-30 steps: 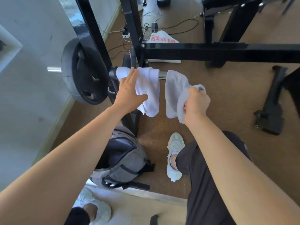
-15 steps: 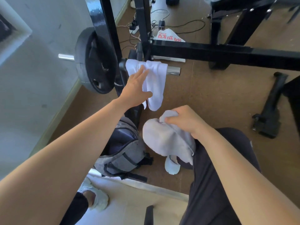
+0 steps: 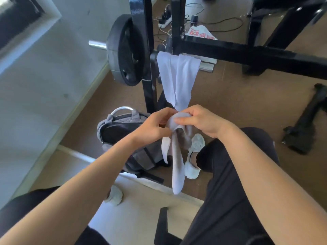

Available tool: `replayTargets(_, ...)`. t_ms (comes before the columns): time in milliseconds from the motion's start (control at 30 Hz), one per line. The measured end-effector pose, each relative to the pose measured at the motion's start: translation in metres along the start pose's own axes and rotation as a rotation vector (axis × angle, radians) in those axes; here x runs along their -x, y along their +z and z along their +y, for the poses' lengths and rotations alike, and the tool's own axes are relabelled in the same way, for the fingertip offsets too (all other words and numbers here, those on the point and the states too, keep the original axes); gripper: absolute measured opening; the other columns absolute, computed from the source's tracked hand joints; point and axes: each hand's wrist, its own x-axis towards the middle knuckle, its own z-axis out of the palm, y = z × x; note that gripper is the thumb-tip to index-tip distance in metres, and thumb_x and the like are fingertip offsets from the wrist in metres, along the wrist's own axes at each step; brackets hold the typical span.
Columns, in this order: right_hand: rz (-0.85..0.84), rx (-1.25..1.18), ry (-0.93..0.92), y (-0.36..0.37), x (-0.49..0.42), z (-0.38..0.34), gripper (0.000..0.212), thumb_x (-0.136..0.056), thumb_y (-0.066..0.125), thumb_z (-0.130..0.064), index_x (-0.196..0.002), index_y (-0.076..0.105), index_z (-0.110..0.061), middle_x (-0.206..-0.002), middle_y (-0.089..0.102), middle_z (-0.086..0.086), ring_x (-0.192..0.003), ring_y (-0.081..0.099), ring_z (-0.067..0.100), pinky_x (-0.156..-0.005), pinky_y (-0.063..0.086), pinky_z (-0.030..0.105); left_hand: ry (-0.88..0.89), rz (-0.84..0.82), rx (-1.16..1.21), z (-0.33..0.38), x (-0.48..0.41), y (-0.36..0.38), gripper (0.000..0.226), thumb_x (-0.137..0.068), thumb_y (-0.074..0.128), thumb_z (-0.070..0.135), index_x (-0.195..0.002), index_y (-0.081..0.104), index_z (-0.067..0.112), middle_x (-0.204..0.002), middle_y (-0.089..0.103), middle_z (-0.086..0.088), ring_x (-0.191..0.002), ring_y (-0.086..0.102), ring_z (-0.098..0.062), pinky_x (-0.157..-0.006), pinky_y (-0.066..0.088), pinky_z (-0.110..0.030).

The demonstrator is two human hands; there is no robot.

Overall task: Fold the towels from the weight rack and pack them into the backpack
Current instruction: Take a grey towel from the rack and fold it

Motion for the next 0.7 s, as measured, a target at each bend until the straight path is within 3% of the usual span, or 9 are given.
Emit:
replayTargets(67, -0.031, -0.041, -0.008, 0.009, 0.001, -0.003, 0.021, -0.097, 0.066, -0.022, -0.094, 0.075, -0.004, -0.089, 0.073, 0.018, -0.084, 0.067, 0.018, -0.086, 0.05, 0.037, -0.012, 0.037, 0.023, -0.009, 0.019, 0.007, 0.054, -0.078, 0.065, -0.002, -0.129, 0.056, 0.015, -0.117, 0.067, -0.008, -0.108, 0.067, -0.025, -0.091, 0.055, -0.036)
replayTargets(167, -0.1, -0.122, -0.014, 0.028, 0.007, -0.008, 0.022, -0.102, 0.058, -0.017, -0.087, 0.074, -0.015, -0.081, 0.073, 0.001, -0.079, 0.067, 0.011, -0.078, 0.052, 0.026, -0.035, 0.125, -0.007, -0.022, 0.046, 0.02, 0.049, -0.083, 0.071, 0.005, -0.126, 0.054, 0.019, -0.11, 0.067, -0.005, -0.097, 0.067, -0.02, -0.081, 0.057, -0.034)
replayTargets(233, -0.096, -0.073, -0.035, 0.043, 0.009, -0.008, 0.021, -0.102, 0.059, -0.02, -0.089, 0.072, -0.01, -0.081, 0.069, 0.002, -0.079, 0.064, 0.013, -0.079, 0.051, 0.028, -0.04, 0.205, -0.024, -0.028, 0.065, 0.028, 0.038, -0.088, 0.068, 0.017, -0.123, 0.053, 0.023, -0.103, 0.067, 0.003, -0.088, 0.065, -0.011, -0.075, 0.054, -0.028)
replayTargets(300, -0.045, 0.011, -0.052, 0.058, 0.01, -0.004, 0.013, -0.097, 0.065, -0.026, -0.097, 0.07, -0.014, -0.091, 0.067, 0.004, -0.087, 0.063, 0.016, -0.085, 0.053, 0.034, -0.029, 0.279, -0.011, -0.034, 0.084, 0.033, 0.028, -0.095, 0.062, 0.03, -0.121, 0.054, 0.024, -0.102, 0.066, 0.007, -0.091, 0.065, -0.012, -0.076, 0.056, -0.032)
replayTargets(333, -0.012, 0.033, -0.058, 0.066, 0.011, -0.003, 0.015, -0.093, 0.068, -0.03, -0.104, 0.069, -0.02, -0.1, 0.066, 0.002, -0.093, 0.062, 0.016, -0.089, 0.053, 0.034, -0.027, 0.319, -0.022, -0.037, 0.093, 0.034, 0.024, -0.097, 0.058, 0.033, -0.118, 0.056, 0.023, -0.101, 0.067, 0.006, -0.093, 0.065, -0.015, -0.078, 0.056, -0.036)
replayTargets(433, 0.069, 0.128, -0.156, 0.094, 0.026, -0.005, 0.052, -0.083, 0.076, -0.03, -0.131, 0.056, -0.031, -0.121, 0.051, -0.005, -0.109, 0.053, 0.005, -0.088, 0.047, 0.016, -0.057, 0.426, 0.002, -0.042, 0.116, 0.033, 0.026, -0.09, 0.052, 0.043, -0.1, 0.059, 0.02, -0.091, 0.064, 0.002, -0.085, 0.061, -0.019, -0.077, 0.052, -0.043)
replayTargets(533, 0.076, 0.279, -0.261, 0.128, 0.04, -0.009, 0.074, -0.077, 0.085, -0.026, -0.14, 0.047, -0.031, -0.121, 0.042, -0.006, -0.103, 0.051, 0.002, -0.085, 0.048, 0.01, -0.102, 0.493, 0.136, -0.045, 0.134, 0.031, 0.02, -0.083, 0.061, 0.039, -0.092, 0.06, 0.02, -0.088, 0.063, -0.001, -0.084, 0.058, -0.011, -0.077, 0.051, -0.039)
replayTargets(600, 0.065, 0.349, -0.271, 0.147, 0.042, -0.01, 0.073, -0.077, 0.084, -0.02, -0.14, 0.048, -0.028, -0.122, 0.047, -0.004, -0.103, 0.055, 0.007, -0.088, 0.051, 0.014, -0.112, 0.516, 0.193, -0.048, 0.145, 0.031, 0.021, -0.084, 0.068, 0.032, -0.101, 0.061, 0.021, -0.095, 0.067, 0.002, -0.091, 0.063, -0.01, -0.081, 0.053, -0.034)
replayTargets(700, 0.035, 0.326, -0.215, 0.162, 0.037, -0.01, 0.052, -0.087, 0.073, -0.007, -0.132, 0.057, -0.026, -0.12, 0.064, -0.003, -0.102, 0.061, 0.009, -0.078, 0.05, 0.006, -0.105, 0.549, 0.246, -0.054, 0.16, 0.035, 0.02, -0.095, 0.07, 0.028, -0.11, 0.06, 0.019, -0.104, 0.07, 0.0, -0.099, 0.066, -0.01, -0.083, 0.054, -0.027)
